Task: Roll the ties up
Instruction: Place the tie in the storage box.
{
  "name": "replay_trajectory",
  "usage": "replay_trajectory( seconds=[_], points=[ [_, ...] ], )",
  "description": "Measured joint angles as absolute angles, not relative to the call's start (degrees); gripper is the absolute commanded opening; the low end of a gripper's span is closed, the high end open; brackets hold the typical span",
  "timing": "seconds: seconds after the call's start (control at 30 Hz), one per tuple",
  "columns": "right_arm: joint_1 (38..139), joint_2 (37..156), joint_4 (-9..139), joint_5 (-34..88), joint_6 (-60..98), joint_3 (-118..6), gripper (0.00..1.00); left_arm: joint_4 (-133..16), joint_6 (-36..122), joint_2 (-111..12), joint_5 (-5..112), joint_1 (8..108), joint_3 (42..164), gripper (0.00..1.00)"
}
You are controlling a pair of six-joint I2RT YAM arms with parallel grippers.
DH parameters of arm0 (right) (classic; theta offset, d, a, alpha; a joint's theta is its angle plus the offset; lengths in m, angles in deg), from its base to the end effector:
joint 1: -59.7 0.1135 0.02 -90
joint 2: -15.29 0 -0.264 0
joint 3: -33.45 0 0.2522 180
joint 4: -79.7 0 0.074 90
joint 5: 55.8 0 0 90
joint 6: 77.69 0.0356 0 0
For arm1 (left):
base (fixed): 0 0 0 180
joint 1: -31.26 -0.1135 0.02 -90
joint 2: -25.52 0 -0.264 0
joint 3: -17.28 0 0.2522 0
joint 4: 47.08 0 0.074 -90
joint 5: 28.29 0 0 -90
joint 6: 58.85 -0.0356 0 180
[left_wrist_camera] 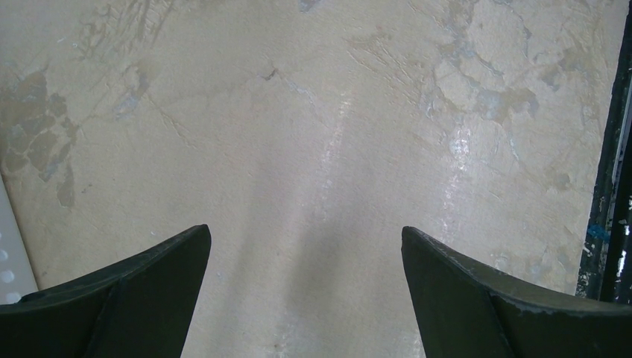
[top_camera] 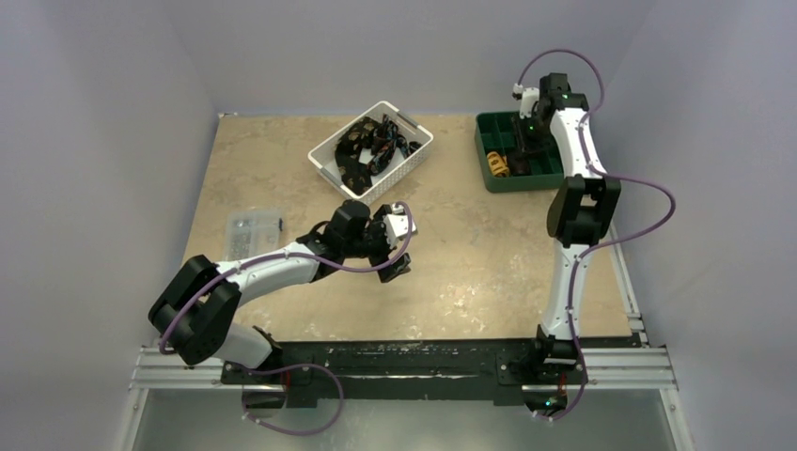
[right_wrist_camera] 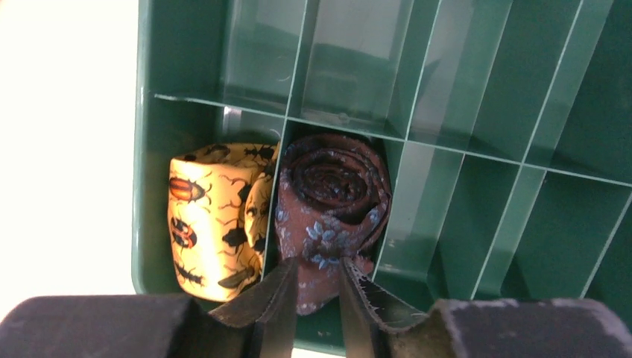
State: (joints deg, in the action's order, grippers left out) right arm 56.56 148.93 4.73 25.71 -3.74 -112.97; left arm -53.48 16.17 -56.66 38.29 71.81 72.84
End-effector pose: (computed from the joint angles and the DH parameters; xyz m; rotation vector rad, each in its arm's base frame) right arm 0.4986 -0.0221 0.2637 -0.3447 2.6158 0.0842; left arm 0.2180 -0.2051 0.2039 1.2218 1.7990 -0.6964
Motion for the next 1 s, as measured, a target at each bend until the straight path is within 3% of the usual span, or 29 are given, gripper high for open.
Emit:
replay_trajectory(
  seconds=[0.27,0.63,0.83,1.0],
  points=[
    [56.6,150.8,7.9,25.6,-3.4,-111.7,0.15,-55.0,16.2,-56.7,38.2,71.8,73.1,1.0],
    [56.6,152.7,10.2,25.1,-3.6,-112.9,0.21,-56.5,16.2,-56.7,38.0,71.8,73.1,1.0],
    [56.6,152.8,11.4,23.1,-4.0,-112.9,0.39,-59.9,17.3,-57.1,37.9,71.7,75.9,1.0],
    [56.4,149.2,13.0,19.2,-3.5,-109.4,0.67,-64.6,21.0,-57.0,37.9,70.0,81.0,1.0]
  ],
)
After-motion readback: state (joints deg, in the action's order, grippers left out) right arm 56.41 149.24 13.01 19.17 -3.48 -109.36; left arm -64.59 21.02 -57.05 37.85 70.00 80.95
